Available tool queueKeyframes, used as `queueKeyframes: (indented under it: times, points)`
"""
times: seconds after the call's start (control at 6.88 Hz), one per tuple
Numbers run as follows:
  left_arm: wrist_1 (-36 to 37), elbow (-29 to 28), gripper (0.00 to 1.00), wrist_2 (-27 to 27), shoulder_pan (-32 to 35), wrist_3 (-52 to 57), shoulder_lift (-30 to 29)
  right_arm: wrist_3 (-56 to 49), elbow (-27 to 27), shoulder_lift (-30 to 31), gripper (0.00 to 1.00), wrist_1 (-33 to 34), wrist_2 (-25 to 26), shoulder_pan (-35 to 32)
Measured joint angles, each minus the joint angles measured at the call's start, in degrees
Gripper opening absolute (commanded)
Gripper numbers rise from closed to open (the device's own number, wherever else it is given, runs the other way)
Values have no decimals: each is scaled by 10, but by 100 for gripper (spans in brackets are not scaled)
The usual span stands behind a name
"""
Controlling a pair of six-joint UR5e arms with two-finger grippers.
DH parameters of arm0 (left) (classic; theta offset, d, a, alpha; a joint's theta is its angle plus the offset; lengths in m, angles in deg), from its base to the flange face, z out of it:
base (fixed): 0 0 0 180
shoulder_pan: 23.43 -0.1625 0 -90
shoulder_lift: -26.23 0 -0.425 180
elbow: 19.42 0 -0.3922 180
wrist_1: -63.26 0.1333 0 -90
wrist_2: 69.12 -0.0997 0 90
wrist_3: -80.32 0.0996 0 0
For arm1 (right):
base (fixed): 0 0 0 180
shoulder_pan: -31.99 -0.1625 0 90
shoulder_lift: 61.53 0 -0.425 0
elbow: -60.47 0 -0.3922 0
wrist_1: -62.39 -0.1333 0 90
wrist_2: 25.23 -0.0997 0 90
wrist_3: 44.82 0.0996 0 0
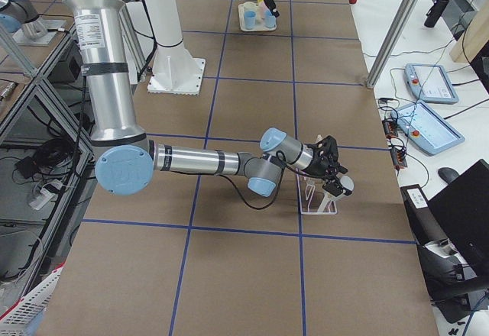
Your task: Transfer IKEA cup to right arm and place on rack
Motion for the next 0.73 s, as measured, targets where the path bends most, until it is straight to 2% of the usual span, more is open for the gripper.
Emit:
queueKeyframes:
  times: [0.44,0.73]
  points:
    - [0,3,99,1,1,0,0,10,-12,0,99,-25,1,-1]
    - [0,13,99,4,7,2,8,63,-57,2,99,-24,-1,-8]
